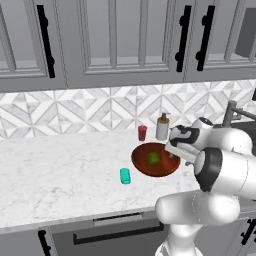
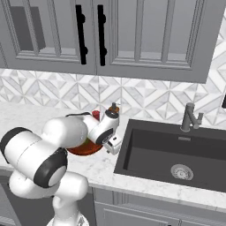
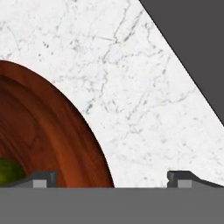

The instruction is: Pick the lime from the sink and place it in the bowl. Then pick the bowl and place it in the microwave. Then close the microwave door and press the start button.

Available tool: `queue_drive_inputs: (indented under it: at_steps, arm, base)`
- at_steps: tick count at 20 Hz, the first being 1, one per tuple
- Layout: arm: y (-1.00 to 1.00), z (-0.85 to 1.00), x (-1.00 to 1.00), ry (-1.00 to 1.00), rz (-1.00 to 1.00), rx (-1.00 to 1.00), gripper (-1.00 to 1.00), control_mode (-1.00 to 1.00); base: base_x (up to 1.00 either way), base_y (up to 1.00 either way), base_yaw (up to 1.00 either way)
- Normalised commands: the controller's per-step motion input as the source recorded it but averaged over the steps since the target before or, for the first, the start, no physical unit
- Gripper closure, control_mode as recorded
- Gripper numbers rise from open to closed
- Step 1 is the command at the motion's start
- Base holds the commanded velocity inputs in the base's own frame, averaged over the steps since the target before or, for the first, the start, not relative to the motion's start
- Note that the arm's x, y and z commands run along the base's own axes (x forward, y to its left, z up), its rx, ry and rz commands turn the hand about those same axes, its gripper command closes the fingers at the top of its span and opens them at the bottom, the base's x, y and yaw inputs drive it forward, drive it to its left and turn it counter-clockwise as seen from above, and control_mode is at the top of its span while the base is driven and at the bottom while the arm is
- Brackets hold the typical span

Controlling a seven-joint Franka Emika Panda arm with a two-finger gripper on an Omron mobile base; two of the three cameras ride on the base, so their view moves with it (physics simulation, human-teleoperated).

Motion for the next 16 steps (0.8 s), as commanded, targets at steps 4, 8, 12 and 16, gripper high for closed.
queue_drive_inputs:
  at_steps: [4,8,12,16]
  arm:
    - [0.05,-0.18,0.07,0.00,0.00,0.00,-1.00,-1.00]
    - [0.11,-0.16,0.00,0.00,0.00,0.00,-1.00,-1.00]
    - [0.19,-0.13,0.00,0.00,0.00,0.00,-1.00,-1.00]
    - [0.25,-0.08,0.00,0.00,0.00,0.00,-1.00,-1.00]
  base:
    - [0.00,0.00,0.00]
    - [0.00,0.00,0.00]
    - [0.00,0.00,0.00]
    - [0.00,0.00,0.00]
